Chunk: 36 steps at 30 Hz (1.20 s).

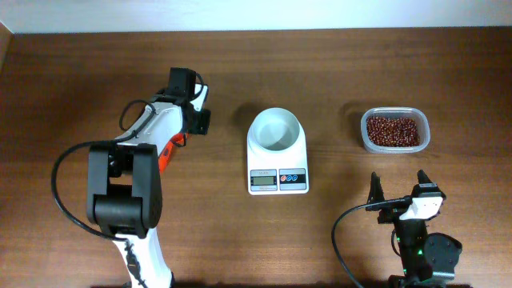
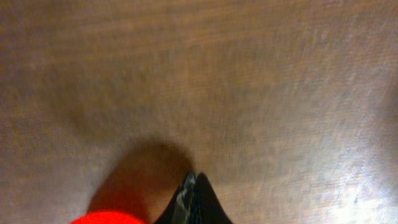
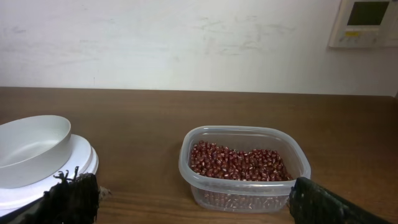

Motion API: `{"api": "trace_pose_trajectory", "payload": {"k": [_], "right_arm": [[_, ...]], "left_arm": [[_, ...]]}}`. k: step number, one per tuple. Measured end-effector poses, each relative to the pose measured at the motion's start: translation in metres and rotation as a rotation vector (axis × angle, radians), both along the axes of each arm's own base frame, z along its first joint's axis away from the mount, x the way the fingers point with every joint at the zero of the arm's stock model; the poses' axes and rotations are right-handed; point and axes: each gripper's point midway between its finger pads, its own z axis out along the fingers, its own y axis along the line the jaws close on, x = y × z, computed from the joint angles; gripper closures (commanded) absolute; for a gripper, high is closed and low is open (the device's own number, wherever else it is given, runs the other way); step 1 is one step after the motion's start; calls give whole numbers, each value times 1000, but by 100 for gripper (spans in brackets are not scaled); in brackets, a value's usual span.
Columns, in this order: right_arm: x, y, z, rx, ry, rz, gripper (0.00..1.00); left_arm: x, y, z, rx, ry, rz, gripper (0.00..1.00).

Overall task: Scoop item into bowl and weigh 50g on scale
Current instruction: 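Move the left gripper to the red scoop and grasp its handle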

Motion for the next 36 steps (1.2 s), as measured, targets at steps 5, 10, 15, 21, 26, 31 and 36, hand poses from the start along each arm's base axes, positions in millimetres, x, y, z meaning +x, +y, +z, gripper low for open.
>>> {"api": "trace_pose_trajectory", "payload": {"k": [5, 10, 15, 21, 26, 31, 36], "right_arm": [[0, 0, 0, 0, -1, 0, 1], [0, 0, 0, -1, -1, 0, 1], [0, 0, 0, 0, -1, 0, 1], [0, 0, 0, -1, -1, 0, 1], [0, 0, 0, -1, -1, 0, 1], [0, 0, 0, 0, -1, 0, 1], [0, 0, 0, 0, -1, 0, 1]], "left_arm": [[17, -19, 46, -96, 1, -38, 93], [-11, -15, 72, -121, 144, 28, 78], [-57, -12, 25, -130, 307, 111, 1], [-61, -19, 22, -196, 327, 232, 5], [-66, 5, 20, -109, 319, 516, 27], [-74, 11, 4, -87, 312, 596, 50], [-84, 14, -9, -78, 316, 611, 48]]}}
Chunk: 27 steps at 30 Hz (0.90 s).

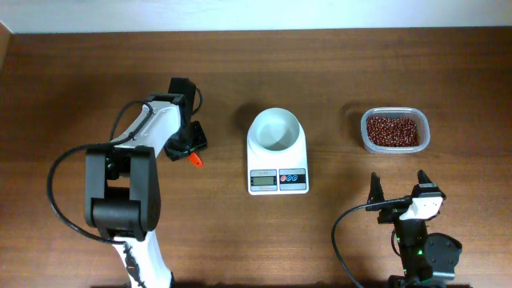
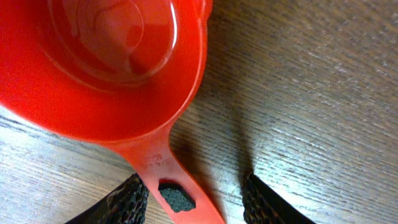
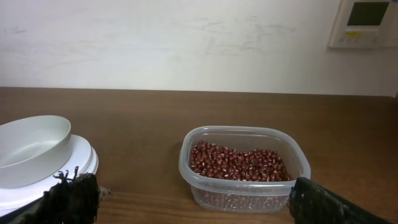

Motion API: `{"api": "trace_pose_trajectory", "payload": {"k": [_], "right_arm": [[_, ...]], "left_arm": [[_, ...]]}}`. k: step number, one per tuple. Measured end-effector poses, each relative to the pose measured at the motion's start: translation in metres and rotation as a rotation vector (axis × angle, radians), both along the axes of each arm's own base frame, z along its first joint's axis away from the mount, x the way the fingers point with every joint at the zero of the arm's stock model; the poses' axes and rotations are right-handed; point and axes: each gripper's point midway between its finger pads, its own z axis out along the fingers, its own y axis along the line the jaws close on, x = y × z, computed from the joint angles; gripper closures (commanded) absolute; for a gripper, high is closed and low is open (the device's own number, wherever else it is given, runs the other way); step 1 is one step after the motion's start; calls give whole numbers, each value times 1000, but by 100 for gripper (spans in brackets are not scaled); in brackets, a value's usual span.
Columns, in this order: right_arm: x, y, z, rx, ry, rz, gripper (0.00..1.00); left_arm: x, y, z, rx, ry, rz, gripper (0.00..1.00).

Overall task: Scoop item into bowl and weigh 50g on scale
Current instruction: 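Move the left gripper to the red scoop and grasp its handle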

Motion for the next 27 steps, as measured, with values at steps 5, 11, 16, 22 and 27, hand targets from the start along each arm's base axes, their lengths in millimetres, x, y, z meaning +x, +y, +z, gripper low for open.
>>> {"api": "trace_pose_trajectory", "payload": {"k": [5, 11, 16, 22, 27], "right_arm": [[0, 0, 0, 0, 0, 0, 1], [0, 0, 0, 0, 0, 0, 1], [0, 0, 0, -1, 0, 0, 1], [0, 0, 0, 0, 0, 0, 1], [0, 0, 0, 0, 0, 0, 1]], "left_arm": [[11, 8, 1, 62, -74, -2, 52], [16, 14, 3, 98, -97, 2, 51], [21, 17, 3, 114, -117, 6, 10], [22, 20, 5, 123, -128, 25, 42], [19, 20, 4, 124, -115, 21, 60]]}}
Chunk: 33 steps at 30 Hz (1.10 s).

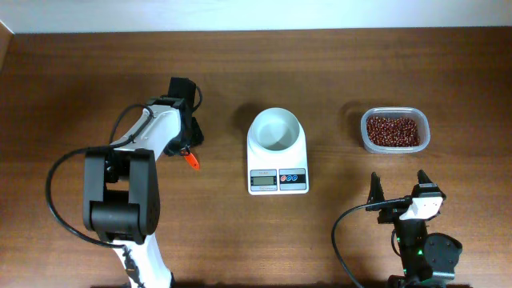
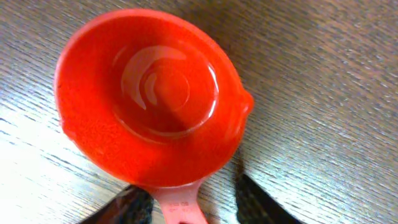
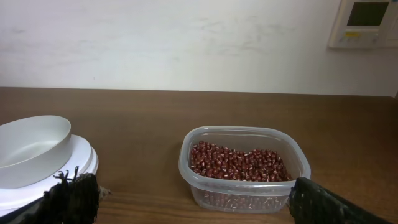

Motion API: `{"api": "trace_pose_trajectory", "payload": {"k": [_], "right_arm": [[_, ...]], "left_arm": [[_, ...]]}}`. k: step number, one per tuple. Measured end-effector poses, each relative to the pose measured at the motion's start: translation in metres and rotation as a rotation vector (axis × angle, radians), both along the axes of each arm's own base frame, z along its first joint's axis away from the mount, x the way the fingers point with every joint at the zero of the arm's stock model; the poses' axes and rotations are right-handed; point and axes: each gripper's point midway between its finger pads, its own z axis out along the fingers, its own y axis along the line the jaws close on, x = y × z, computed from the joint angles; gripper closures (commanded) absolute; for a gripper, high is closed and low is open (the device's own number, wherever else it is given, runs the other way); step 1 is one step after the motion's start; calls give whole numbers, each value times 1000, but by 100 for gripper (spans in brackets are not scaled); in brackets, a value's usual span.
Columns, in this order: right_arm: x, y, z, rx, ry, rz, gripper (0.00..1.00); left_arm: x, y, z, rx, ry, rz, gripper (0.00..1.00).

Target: Scoop item into bowl and weigh 50g on scale

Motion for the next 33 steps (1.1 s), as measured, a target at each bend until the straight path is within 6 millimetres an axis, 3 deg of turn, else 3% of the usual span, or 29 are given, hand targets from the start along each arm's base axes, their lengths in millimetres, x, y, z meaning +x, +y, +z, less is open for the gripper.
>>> {"api": "trace_pose_trajectory", "payload": {"k": [3, 7, 14, 18, 21, 23, 26, 30, 33], "right_arm": [[0, 0, 0, 0, 0, 0, 1], [0, 0, 0, 0, 0, 0, 1], [0, 0, 0, 0, 0, 0, 1], [0, 0, 0, -1, 0, 0, 1], [0, 0, 0, 0, 0, 0, 1], [0, 0, 0, 0, 0, 0, 1], [0, 0, 0, 0, 0, 0, 1], [0, 0, 0, -1, 0, 0, 1], [0, 0, 0, 0, 0, 0, 1]], "left_arm": [[-1, 0, 0, 0, 2, 0, 65], [-1, 0, -1, 1, 4, -1, 88], [-2, 0, -1, 1, 6, 0, 99], [-6, -1, 3, -9, 15, -1, 97], [-1, -13, 42, -87, -81, -11, 100], [6, -25, 80, -200, -181, -22, 100], [6, -46, 114, -405, -253, -52, 100], [-4, -94, 135, -733, -226, -130, 99], [-14, -119, 151, -905, -198, -174, 94]]}}
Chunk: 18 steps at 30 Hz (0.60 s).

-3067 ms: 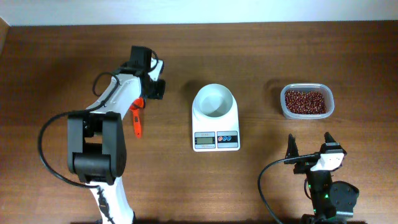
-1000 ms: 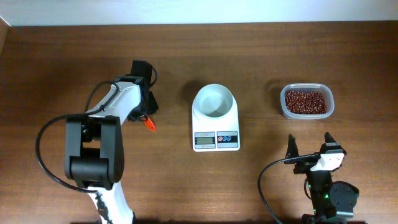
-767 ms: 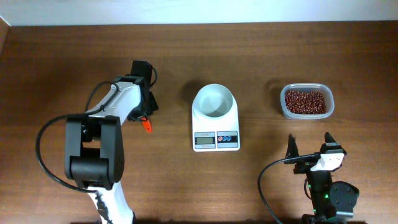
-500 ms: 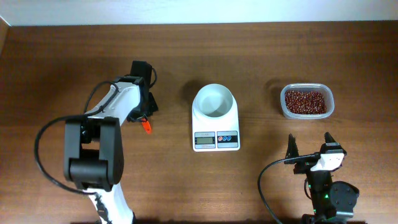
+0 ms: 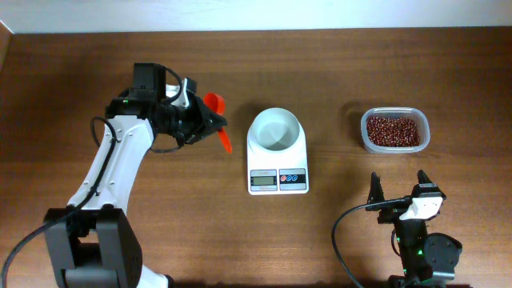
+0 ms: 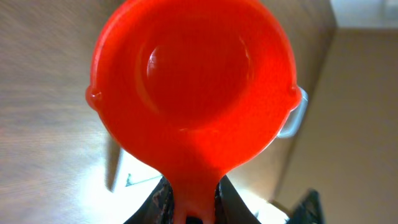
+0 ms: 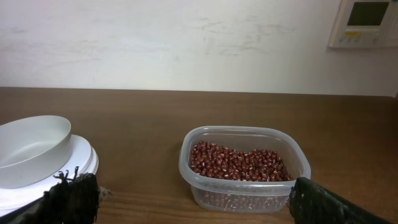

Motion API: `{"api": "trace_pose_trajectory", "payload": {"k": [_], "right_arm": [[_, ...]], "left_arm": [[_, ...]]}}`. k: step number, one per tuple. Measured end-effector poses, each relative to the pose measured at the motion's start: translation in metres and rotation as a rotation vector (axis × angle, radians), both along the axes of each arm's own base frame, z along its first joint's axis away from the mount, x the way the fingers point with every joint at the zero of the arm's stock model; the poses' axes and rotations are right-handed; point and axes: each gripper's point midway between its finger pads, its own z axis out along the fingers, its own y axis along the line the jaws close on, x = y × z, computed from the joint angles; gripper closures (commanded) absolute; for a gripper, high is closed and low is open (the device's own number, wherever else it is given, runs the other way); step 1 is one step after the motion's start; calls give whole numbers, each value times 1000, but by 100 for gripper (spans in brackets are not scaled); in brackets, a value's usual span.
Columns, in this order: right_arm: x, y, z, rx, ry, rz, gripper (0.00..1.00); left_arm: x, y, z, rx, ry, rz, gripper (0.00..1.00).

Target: Scoop item into bowl and weigh 50g on scale

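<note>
My left gripper [image 5: 213, 123] is shut on the handle of a red scoop [image 5: 213, 102] and holds it in the air just left of the scale. In the left wrist view the scoop's cup [image 6: 193, 74] is empty, with the fingers [image 6: 163, 198] pressed to both sides of its handle. A white bowl [image 5: 277, 130] sits empty on the white scale [image 5: 278, 180]. Red beans fill a clear tub [image 5: 394, 130] at the right, also seen in the right wrist view as the tub [image 7: 242, 165]. My right gripper [image 5: 398, 193] rests open in front of that tub.
The table's far edge meets a white wall, where a small panel [image 7: 367, 22] hangs. The left arm's body [image 5: 112, 164] stretches from the front left edge up to the scoop. The right arm's base [image 5: 424, 248] sits at the front right.
The scoop lay on the table with my left gripper open astride its handle. Now the gripper is shut on the handle, and the scoop is off the table and further right, near the scale.
At first my left gripper was shut, low over the table beside the scoop. Then it stood open with the scoop's handle between its fingers, and stayed so. Now it grips the handle and holds the scoop up beside the scale. The right arm never moved.
</note>
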Motion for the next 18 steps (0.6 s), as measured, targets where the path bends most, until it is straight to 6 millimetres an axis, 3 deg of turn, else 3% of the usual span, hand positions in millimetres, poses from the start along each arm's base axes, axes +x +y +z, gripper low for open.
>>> {"api": "trace_pose_trajectory", "payload": {"k": [2, 5, 8, 12, 14, 16, 18], "right_arm": [[0, 0, 0, 0, 0, 0, 1], [0, 1, 0, 14, 1, 4, 1], [-1, 12, 3, 32, -8, 68, 1], [-4, 26, 10, 211, -1, 141, 1], [-8, 29, 37, 287, -11, 157, 1], [-14, 33, 86, 333, -6, 176, 1], [-15, 41, 112, 378, 148, 196, 1]], "left_arm": [[-7, -8, 6, -62, 20, -26, 92], [-11, -17, 15, -135, 25, -55, 100], [-14, -21, 19, -165, 35, -67, 100], [-15, -22, 20, -186, 64, -48, 100], [-11, -23, 23, -204, 77, -18, 100], [-6, -23, 25, -229, 121, 39, 100], [-3, -23, 27, -265, 196, 114, 100]]}}
